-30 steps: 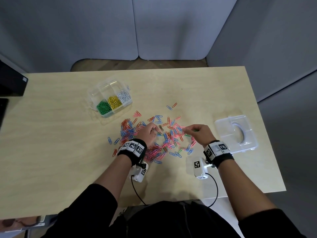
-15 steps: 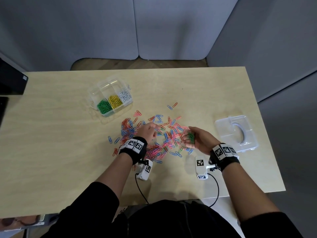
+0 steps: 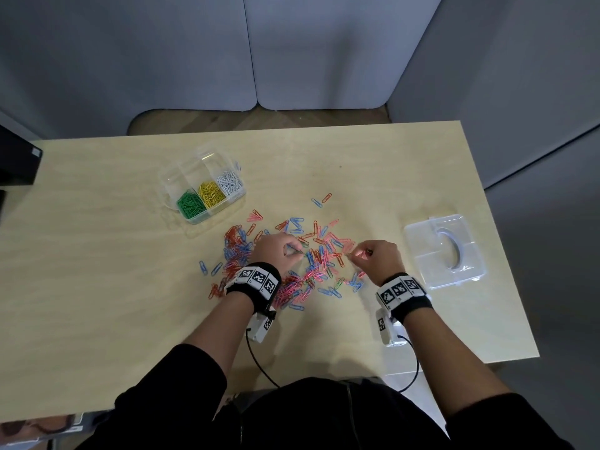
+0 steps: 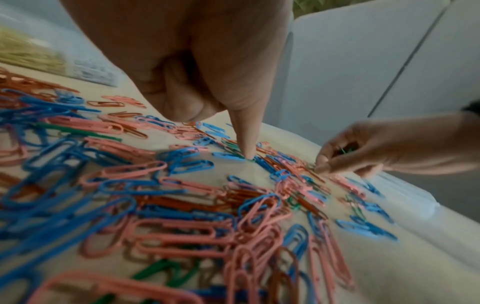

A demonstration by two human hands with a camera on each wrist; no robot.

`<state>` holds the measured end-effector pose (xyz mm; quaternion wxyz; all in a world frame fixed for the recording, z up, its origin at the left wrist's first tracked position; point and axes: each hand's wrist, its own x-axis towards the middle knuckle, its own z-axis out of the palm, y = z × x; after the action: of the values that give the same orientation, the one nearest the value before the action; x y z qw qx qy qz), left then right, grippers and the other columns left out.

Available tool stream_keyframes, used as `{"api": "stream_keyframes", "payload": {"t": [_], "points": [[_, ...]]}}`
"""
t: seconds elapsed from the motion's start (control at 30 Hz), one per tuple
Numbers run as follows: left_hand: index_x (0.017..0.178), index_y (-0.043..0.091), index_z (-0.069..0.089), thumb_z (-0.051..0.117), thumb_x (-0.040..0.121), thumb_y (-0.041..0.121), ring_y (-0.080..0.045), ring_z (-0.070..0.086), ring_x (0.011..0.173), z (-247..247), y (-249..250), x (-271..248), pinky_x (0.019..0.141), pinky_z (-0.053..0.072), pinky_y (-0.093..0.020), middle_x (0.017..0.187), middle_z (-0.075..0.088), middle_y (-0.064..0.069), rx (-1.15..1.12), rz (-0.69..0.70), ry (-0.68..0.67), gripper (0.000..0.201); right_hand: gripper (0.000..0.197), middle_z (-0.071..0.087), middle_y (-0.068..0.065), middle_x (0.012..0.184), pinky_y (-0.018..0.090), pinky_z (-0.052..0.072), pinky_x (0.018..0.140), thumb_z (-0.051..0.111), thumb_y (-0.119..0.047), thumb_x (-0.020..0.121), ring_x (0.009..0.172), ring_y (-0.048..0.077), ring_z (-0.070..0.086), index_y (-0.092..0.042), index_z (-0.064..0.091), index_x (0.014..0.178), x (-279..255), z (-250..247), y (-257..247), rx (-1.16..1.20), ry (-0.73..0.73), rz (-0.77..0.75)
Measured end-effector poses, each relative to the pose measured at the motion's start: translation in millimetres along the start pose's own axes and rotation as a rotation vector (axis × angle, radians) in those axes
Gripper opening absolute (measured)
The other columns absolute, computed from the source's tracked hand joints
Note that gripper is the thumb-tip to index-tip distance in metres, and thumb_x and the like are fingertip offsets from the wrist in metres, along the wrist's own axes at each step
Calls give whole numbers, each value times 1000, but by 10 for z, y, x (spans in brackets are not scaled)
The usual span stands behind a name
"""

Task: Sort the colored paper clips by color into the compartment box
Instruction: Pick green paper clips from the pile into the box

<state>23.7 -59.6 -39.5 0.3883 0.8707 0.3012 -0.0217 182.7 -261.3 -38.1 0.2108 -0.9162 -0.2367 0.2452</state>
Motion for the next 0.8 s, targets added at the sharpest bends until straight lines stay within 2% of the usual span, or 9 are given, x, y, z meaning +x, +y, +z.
{"api": "stream_keyframes", "payload": {"t": [0.1,0.23,0.3,0.37,0.47,0.6,0.67,0.7,0.8], "points": [[96,20,78,75,82,27,-7,64,80,12,52,27,74,49,-18,99,74,6,96,88,-66,16,9,67,-5,75,23,46,65,74,-29,84,71,14,62,-20,75,85,3,28,-22,-19,-23,-10],[96,18,78,72,86,29,-11,67,84,-2,72,75,82,55,-26,96,75,5,160,121,-98,16,8,67,-5,76,14,40,62,72,-22,86,71,11,60,-16,69,81,21,-17,29,137,12,-30],[93,16,77,71,87,31,-12,67,79,-1,65,74,78,57,-30,91,75,4,164,122,-98,17,10,67,-6,77,14,43,63,73,-22,86,69,9,59,-14,68,81,32,-55,56,255,-5,30],[93,15,75,69,88,33,-11,64,72,12,28,65,69,55,-28,88,73,3,153,93,-80,19,8,68,-3,79,20,48,68,72,-17,87,69,13,59,-11,73,92,48,-67,65,470,-60,80],[91,16,69,64,92,30,-3,48,55,0,5,15,55,40,-24,68,59,8,89,32,-36,15,21,64,0,76,23,45,63,63,-9,94,66,12,52,-8,71,113,59,-87,6,737,-197,150],[91,13,57,48,101,26,-10,49,59,-91,-34,-49,57,39,-28,67,51,5,-142,-117,-11,18,15,62,9,78,23,42,55,53,-6,99,64,18,51,0,67,101,44,-133,-300,1097,-419,245],[84,13,47,39,103,27,-16,44,58,-126,-101,-75,57,35,-31,66,47,-1,-232,-198,-6,25,19,58,7,73,26,40,55,60,-18,97,63,19,48,-7,64,82,63,-96,-463,1063,-452,208],[80,14,45,37,103,27,-20,44,58,-135,-137,-92,59,37,-33,66,46,-4,-279,-239,-10,28,25,57,2,69,27,39,57,64,-26,94,62,16,47,-10,64,75,86,-48,-532,931,-438,145],[72,17,42,36,103,21,-18,41,51,-188,-189,-152,55,37,-31,63,43,-5,-497,-341,-47,32,23,64,-11,65,19,42,57,75,-35,85,56,2,52,-12,74,83,179,148,-723,404,-324,-72]]}}
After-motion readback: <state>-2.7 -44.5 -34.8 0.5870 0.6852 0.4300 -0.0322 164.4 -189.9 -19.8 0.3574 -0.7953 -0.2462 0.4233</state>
